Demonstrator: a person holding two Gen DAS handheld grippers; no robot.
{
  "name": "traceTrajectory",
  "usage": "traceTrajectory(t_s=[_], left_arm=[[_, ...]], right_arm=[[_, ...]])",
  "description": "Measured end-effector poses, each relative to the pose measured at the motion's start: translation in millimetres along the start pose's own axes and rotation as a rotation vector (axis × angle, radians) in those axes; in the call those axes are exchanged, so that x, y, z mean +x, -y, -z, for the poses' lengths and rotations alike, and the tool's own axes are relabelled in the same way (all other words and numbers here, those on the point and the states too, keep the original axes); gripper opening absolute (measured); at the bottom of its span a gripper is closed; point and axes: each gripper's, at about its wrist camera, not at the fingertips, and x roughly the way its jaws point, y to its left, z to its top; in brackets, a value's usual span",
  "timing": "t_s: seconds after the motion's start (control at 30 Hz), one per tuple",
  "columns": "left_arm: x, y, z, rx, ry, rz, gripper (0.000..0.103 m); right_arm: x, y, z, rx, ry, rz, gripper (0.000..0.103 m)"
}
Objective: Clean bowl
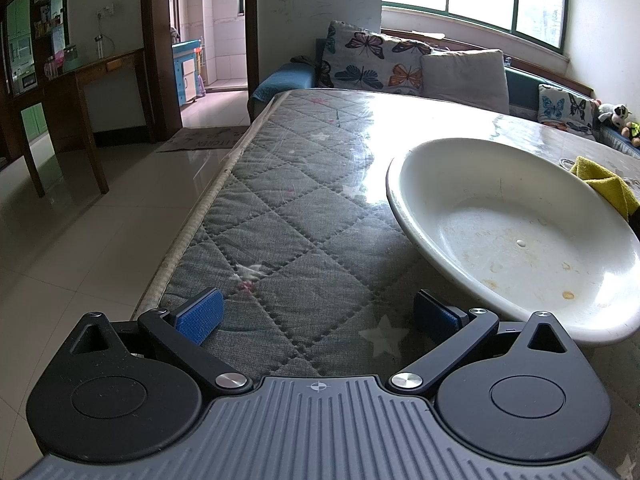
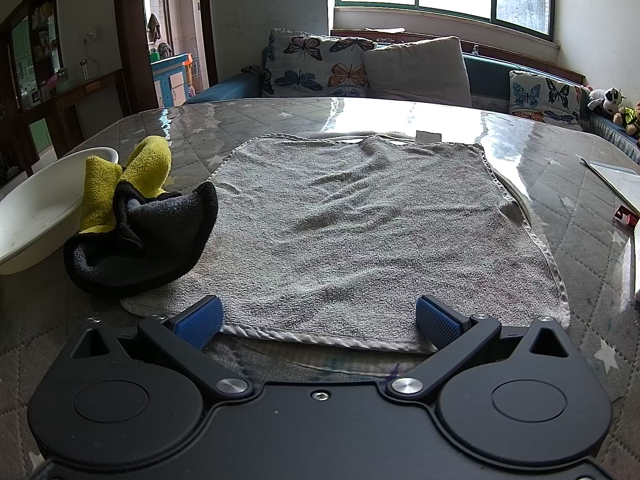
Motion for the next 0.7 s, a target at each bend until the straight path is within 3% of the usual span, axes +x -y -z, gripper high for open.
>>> traceTrajectory(t_s=[0.7], left_arm=[[-6.4,7.7,6.9,-0.023,0.003,-0.052,0.102]], right_arm=[[-9.5,-3.8,3.1,0.024,0.009,0.027,0.103]])
